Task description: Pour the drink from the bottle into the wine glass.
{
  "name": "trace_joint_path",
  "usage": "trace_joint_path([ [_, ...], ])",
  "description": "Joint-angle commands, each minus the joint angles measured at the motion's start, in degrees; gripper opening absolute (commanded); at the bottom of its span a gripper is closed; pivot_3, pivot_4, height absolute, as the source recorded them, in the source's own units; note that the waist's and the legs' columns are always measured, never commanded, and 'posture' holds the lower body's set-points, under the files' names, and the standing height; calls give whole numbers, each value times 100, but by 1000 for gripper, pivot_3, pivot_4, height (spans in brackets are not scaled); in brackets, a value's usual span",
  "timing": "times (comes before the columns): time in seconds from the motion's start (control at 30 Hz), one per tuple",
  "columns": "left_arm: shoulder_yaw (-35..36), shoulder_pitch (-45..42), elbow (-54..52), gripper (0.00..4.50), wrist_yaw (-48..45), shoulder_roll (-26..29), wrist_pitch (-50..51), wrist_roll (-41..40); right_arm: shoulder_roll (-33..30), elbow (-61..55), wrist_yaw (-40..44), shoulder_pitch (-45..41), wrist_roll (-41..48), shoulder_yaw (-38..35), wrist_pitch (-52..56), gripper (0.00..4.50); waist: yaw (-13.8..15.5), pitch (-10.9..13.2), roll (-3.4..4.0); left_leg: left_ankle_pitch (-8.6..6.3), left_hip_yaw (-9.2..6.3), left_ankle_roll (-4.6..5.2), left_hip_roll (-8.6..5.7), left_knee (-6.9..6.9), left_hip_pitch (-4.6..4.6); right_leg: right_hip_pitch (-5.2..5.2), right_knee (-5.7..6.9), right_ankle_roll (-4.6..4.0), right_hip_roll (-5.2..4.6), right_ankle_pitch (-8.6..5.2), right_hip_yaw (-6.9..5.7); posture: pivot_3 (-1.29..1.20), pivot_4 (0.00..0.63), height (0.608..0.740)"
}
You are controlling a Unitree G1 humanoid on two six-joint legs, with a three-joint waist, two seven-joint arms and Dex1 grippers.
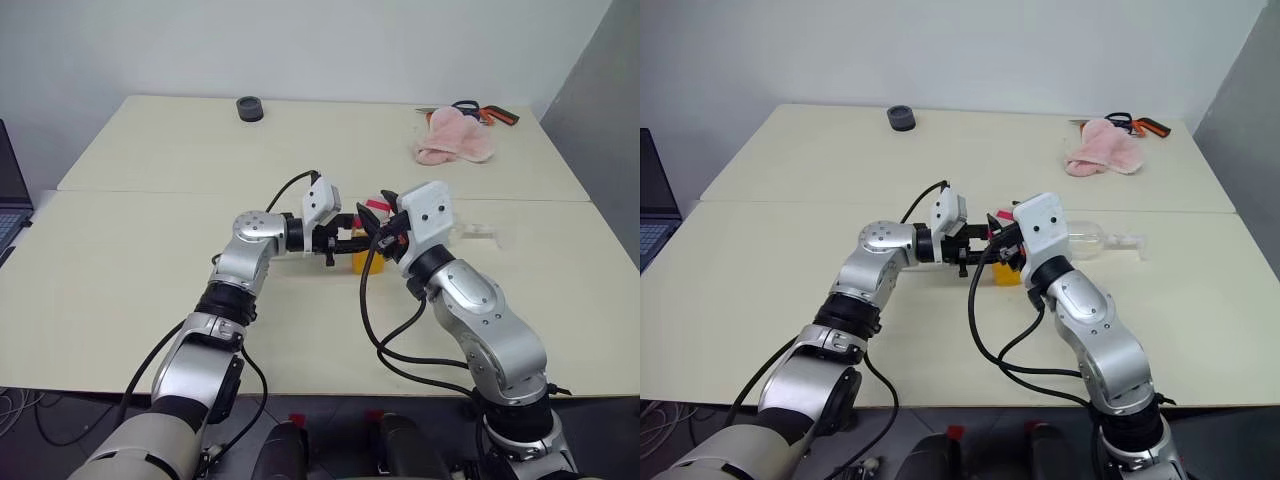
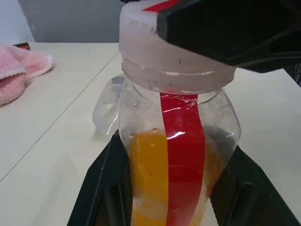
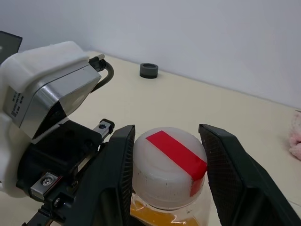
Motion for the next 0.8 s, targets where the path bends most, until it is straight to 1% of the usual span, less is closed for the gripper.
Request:
trace_joint_path([
  [0.03, 15, -188, -282, 1688, -267, 66, 42, -140, -315, 457, 1607, -172, 774, -55, -926, 1807, -3, 0, 0, 0, 0, 0, 0, 0, 1, 0, 0, 0, 0, 0, -1, 0, 150, 740],
  [0.07, 21, -221, -285, 1688, -362, 93, 64, -172, -455, 739, 2105, -258, 1016, -184, -1097, 1807, -4, 0, 0, 0, 1, 0, 0, 0, 1, 0, -1, 0, 1, 0, 0, 0, 150, 740],
  [0.13, 39, -286, -277, 1686, -535, 134, 68, -219, -792, 1386, 2865, -518, 1160, -344, -1473, 1807, -6, 0, 0, 0, 3, 0, 0, 1, 4, 4, -1, 0, 1, 0, 0, 0, 150, 740],
  [0.2, 40, -357, -241, 1685, -689, 175, -29, -197, -1106, 2063, 3538, -854, 1224, -458, -1752, 1807, -12, 2, 2, 0, 3, 1, 1, 0, 6, 5, -1, 0, 2, 0, -1, 0, 150, 740],
  [0.27, 37, -433, -141, 1685, -737, 202, -208, -114, -1330, 2646, 4082, -1195, 1392, -575, -1778, 1807, -11, 2, 2, 0, 3, 1, 2, -1, 6, 4, -1, 0, 2, 0, -2, 0, 150, 740],
  [0.33, 73, -510, -34, 1685, -727, 191, -298, -97, -1446, 3082, 4407, -1474, 1552, -686, -1676, 1807, -7, 2, 3, 0, 5, 1, 3, -1, 6, 4, -1, 0, 3, 0, 0, 0, 150, 740],
  [0.4, 105, -558, 27, 1684, -706, 174, -344, -102, -1534, 3216, 4597, -1603, 1718, -762, -1480, 1807, -3, 2, 3, 0, 3, 1, 3, 0, 3, 3, -2, -1, 3, 0, -3, 0, 150, 740],
  [0.47, 135, -561, 38, 1684, -659, 164, -342, -107, -1616, 3149, 4595, -1588, 1717, -792, -1406, 1807, 0, 2, 3, 0, 4, 1, 2, 0, 1, 3, -4, -1, 0, 0, -2, 0, 150, 740],
  [0.5, 152, -553, 30, 1684, -628, 159, -317, -114, -1607, 3098, 4454, -1551, 1665, -852, -1439, 1807, 3, 2, 3, 0, 4, 1, 2, -1, 0, 3, -4, -1, -1, 0, -2, 0, 150, 740],
  [0.57, 177, -532, 1, 1684, -554, 152, -246, -119, -1627, 2899, 4308, -1432, 1710, -986, -1409, 2566, 5, 2, 2, 0, 5, 1, 1, 0, -3, 0, -5, 0, -3, 0, -1, 0, 150, 740],
  [0.6, 184, -520, -15, 1683, -509, 151, -208, -117, -1633, 2748, 4221, -1347, 1768, -1073, -1351, 2876, 9, 2, 2, 0, 4, 0, 1, 0, -3, 0, -4, -1, -4, 0, -2, 0, 150, 740],
  [0.63, 189, -508, -15, 1683, -451, 150, -180, -108, -1608, 2558, 4049, -1239, 1834, -1204, -1285, 3156, 11, 2, 3, 0, 3, 0, 1, 0, -4, 0, -4, -1, -4, 0, -2, 0, 150, 740],
  [0.73, 164, -473, 35, 1683, -301, 158, -192, -14, -1460, 1814, 3368, -886, 2041, -1547, -1000, 4291, 11, 3, 3, 0, 6, 0, 0, 1, -4, -3, -1, 0, -5, 0, 2, 0, 150, 740],
  [0.77, 153, -468, 63, 1683, -259, 159, -209, 17, -1410, 1453, 3139, -725, 2107, -1603, -879, 4493, 11, 3, 3, 0, 5, 0, 0, 1, -5, -3, 0, -1, -5, 0, 1, 0, 150, 740],
  [0.8, 150, -466, 84, 1683, -215, 156, -211, 32, -1353, 1113, 2921, -579, 2183, -1645, -734, 4500, 11, 3, 3, 0, 3, 0, 1, 0, -6, -5, 1, -1, -5, 0, 1, 0, 150, 740],
])
